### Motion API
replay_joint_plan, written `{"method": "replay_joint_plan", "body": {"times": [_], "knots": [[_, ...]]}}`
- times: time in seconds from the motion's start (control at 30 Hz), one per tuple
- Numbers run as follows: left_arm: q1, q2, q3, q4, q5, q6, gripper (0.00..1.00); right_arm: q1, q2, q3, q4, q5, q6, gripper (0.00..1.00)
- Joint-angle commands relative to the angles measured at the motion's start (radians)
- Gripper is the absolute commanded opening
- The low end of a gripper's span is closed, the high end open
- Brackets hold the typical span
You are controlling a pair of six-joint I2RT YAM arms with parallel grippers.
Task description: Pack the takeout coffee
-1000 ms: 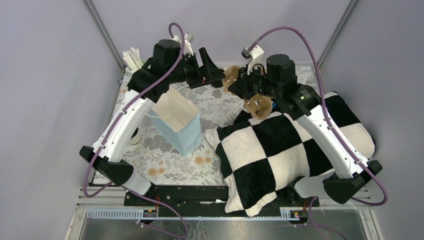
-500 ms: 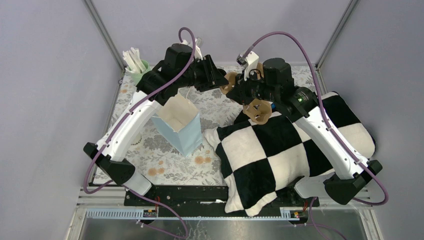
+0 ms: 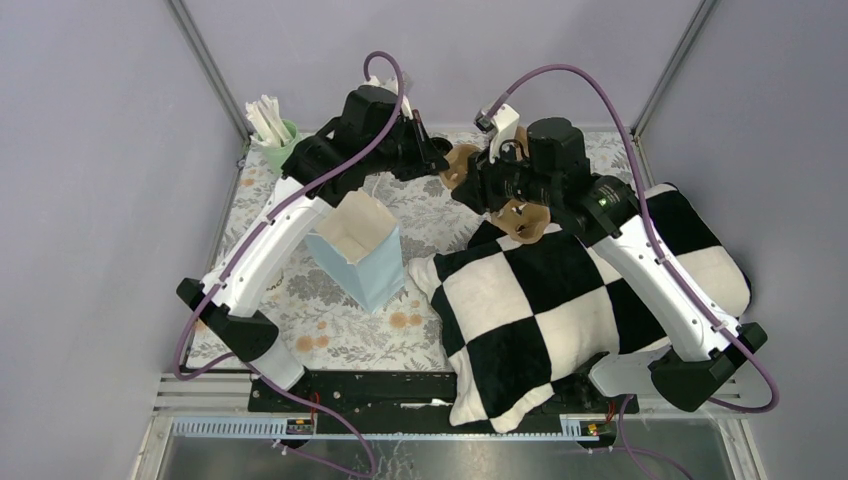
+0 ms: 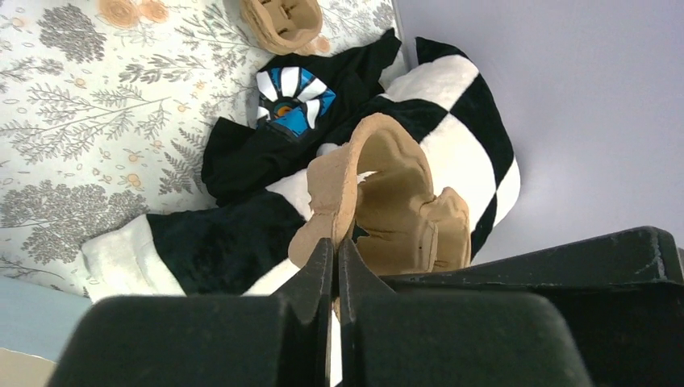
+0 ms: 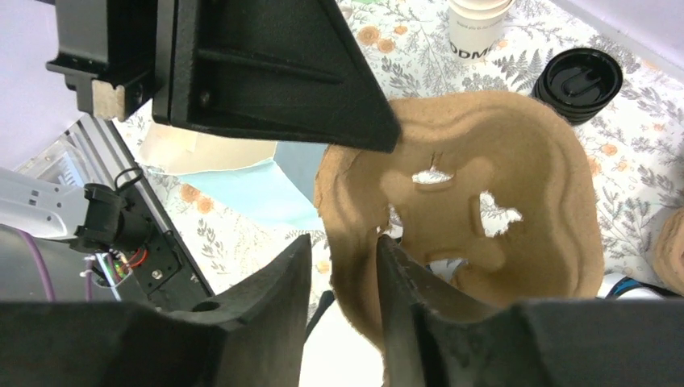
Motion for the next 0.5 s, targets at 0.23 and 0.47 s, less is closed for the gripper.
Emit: {"method": "replay_joint_plan", "body": {"times": [0.23,0.47], "knots": [[-0.004,-0.192,-0.115,0.25,-0.206,0.066,0.0,0.013,-0.06,0.206,-0.214,0.269,0.269,0.92],[-0.002,-0.248,-0.136,0.283,-0.297,0.118,0.0,-0.193,-0.154,0.162,-0.286,0.196,0.42,0.98]]}}
